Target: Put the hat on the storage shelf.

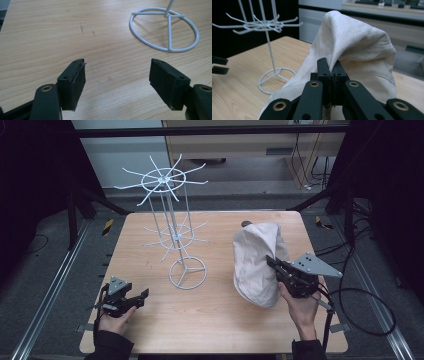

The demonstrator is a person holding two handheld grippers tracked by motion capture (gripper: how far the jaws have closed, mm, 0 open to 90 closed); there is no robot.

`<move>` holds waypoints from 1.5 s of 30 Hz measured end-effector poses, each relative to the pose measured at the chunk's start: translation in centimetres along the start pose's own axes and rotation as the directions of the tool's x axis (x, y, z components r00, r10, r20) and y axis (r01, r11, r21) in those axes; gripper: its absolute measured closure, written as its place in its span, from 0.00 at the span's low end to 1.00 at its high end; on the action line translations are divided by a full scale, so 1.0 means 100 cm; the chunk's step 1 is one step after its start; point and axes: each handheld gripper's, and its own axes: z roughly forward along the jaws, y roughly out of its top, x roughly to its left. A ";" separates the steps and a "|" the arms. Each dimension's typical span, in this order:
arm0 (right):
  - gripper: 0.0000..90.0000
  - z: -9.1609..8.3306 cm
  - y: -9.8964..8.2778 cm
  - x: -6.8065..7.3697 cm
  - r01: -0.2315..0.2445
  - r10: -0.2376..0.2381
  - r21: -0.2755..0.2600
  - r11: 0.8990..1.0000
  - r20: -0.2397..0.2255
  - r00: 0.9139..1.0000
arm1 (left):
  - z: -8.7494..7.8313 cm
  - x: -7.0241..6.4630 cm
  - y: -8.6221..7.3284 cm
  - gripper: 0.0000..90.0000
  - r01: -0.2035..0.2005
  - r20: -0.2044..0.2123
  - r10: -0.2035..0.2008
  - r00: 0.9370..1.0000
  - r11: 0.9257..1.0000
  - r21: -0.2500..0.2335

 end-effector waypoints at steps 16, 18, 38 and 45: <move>0.98 -0.015 0.062 0.015 0.050 -0.063 -0.208 0.977 -0.053 0.997 | -0.001 0.000 0.000 0.32 -0.003 -0.007 0.003 1.000 1.000 -0.002; 0.98 -0.015 0.066 0.017 0.059 -0.072 -0.222 0.973 -0.051 0.996 | 0.000 0.000 0.000 0.32 -0.003 -0.007 0.003 1.000 1.000 -0.001; 0.98 -0.028 0.112 0.025 0.090 -0.118 -0.381 0.920 -0.051 0.992 | 0.001 0.000 -0.001 0.32 0.005 -0.006 -0.005 1.000 1.000 0.002; 0.98 -0.031 0.134 0.030 0.088 -0.127 -0.433 0.897 -0.061 0.990 | 0.001 -0.001 -0.001 0.32 0.002 -0.005 -0.002 1.000 1.000 0.006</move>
